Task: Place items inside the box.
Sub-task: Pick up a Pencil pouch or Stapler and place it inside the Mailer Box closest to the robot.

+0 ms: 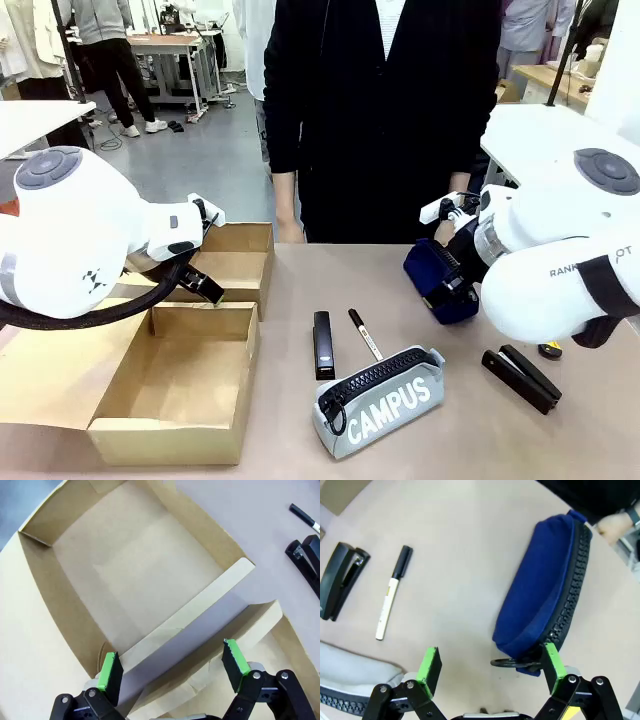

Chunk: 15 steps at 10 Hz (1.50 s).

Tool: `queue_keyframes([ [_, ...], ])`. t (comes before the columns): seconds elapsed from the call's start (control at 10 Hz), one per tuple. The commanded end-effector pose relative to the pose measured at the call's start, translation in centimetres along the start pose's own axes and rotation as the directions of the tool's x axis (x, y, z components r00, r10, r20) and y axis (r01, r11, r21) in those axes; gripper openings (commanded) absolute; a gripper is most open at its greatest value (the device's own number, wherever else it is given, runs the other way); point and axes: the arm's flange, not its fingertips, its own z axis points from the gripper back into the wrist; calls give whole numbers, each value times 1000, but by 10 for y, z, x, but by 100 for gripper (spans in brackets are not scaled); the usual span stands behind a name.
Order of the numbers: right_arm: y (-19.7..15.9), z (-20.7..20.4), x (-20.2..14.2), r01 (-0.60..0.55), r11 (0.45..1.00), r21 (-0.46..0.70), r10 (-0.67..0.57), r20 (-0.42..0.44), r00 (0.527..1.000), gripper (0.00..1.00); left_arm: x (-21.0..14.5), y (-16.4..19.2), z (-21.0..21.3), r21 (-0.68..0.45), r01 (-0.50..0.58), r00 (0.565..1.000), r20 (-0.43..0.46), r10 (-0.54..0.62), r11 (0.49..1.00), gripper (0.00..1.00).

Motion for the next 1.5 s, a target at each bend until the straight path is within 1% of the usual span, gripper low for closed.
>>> queue_keyframes([
  [0.0, 0, 0, 0, 0, 1000, 0, 0, 0, 1000, 100, 0, 0, 0, 0, 0, 1000, 0, 0, 1000, 100],
  [1.4, 0, 0, 0, 0, 1000, 0, 0, 0, 1000, 100, 0, 0, 0, 0, 0, 1000, 0, 0, 1000, 100],
])
